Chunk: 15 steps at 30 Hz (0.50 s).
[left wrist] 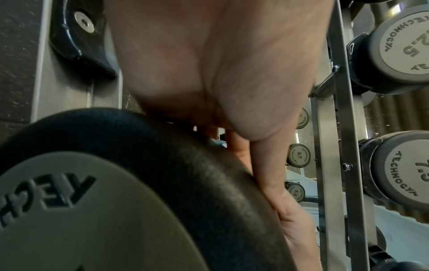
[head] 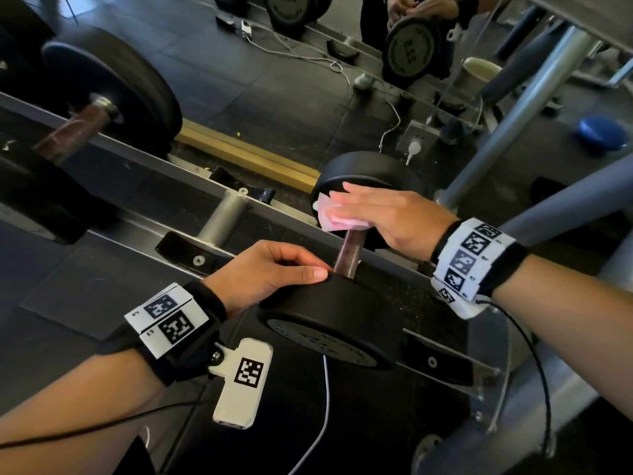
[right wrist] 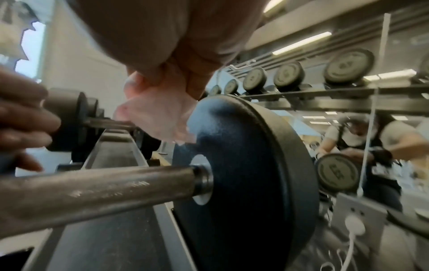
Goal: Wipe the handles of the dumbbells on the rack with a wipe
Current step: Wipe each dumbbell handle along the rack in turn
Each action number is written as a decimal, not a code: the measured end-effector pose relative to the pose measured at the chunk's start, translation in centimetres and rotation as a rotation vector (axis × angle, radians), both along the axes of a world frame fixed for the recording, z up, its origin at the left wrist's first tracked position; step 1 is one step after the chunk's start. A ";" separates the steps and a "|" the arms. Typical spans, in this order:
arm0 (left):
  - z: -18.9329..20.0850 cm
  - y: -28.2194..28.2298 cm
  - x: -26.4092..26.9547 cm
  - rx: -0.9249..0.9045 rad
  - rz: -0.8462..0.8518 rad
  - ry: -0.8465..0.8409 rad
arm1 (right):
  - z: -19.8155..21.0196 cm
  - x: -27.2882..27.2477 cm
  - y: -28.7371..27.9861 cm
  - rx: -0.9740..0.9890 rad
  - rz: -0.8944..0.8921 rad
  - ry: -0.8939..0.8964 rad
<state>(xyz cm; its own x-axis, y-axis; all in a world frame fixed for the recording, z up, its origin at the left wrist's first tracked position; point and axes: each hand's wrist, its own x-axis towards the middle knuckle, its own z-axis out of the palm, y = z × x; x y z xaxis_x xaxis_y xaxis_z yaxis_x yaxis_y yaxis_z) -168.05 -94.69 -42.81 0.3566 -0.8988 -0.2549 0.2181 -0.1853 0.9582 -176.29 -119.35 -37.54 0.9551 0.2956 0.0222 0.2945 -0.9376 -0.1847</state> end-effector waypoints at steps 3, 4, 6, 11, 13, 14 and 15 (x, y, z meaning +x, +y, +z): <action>0.0 0.1 0.1 0.009 0.003 -0.041 | 0.0 0.8 0.3 -0.252 0.177 -0.040; -0.1 0.1 0.1 0.016 0.001 -0.050 | -0.2 0.9 0.5 -0.319 0.222 -0.015; -0.2 0.1 0.2 0.027 -0.001 -0.064 | -1.0 0.7 0.7 -0.403 0.207 0.149; 0.1 0.1 0.3 0.046 -0.013 -0.098 | -2.3 0.7 0.3 -0.202 -0.043 0.317; 0.2 0.0 0.3 0.057 -0.025 -0.090 | -2.9 0.3 0.6 -0.116 -0.058 0.301; 0.2 0.0 0.3 0.060 -0.028 -0.084 | -3.3 -0.1 1.0 -0.067 -0.049 0.304; 0.3 0.0 0.2 0.060 -0.026 -0.080 | -3.7 -0.7 1.3 -0.026 -0.021 0.311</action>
<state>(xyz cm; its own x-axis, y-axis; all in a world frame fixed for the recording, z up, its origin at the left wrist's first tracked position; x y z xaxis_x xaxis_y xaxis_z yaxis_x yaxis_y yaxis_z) -167.84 -94.74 -42.51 0.3546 -0.8920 -0.2802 0.1355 -0.2475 0.9594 -177.01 -118.01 -41.26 0.9207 0.2725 -0.2793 0.2082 -0.9485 -0.2388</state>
